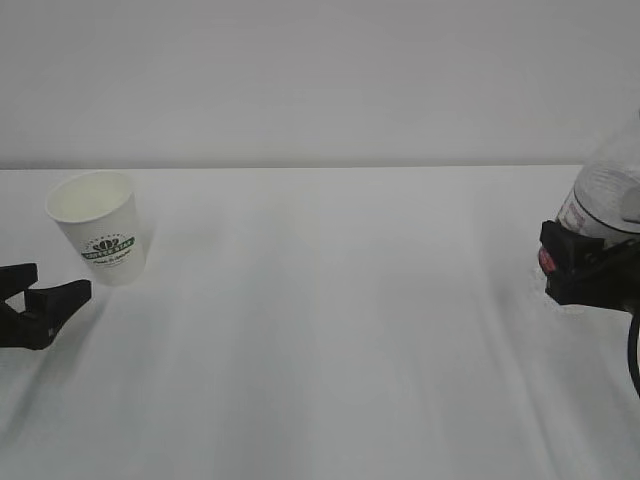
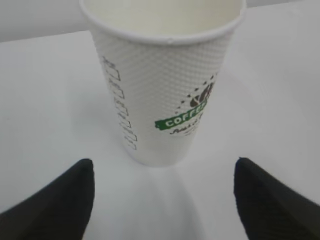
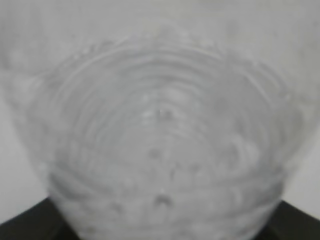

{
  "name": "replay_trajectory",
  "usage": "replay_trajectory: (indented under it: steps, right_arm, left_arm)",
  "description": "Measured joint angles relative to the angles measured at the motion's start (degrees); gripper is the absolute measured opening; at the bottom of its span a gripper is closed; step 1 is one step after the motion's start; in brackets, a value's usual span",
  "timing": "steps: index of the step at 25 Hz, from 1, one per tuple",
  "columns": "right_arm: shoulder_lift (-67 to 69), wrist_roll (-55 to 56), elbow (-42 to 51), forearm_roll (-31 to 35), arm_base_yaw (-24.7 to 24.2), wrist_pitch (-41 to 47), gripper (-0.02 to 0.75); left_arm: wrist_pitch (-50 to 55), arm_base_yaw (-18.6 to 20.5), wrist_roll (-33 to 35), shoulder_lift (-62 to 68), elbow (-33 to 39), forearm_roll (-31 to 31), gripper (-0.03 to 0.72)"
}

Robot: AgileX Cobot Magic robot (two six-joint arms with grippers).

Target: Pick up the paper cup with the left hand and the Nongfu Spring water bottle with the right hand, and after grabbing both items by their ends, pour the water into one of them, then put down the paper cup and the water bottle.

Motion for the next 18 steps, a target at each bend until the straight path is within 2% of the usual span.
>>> replay_trajectory:
  steps: [4,12,18]
  right_arm:
    - [0.0,0.0,0.0,-0.2,0.0,0.0,0.467]
    - [0.0,0.0,0.0,-0.3,0.0,0.0,0.467]
    - [0.0,0.0,0.0,-0.3,0.0,0.0,0.467]
  left_arm:
    - [0.0,0.0,0.0,0.0,-2.2,0.1,0.682]
    - [-0.2,-0.1,-0.2,3.3,-4.1,0.4,0.689]
    - [0.0,-3.9,-0.4,4.5,-6.4,-0.9,0.69]
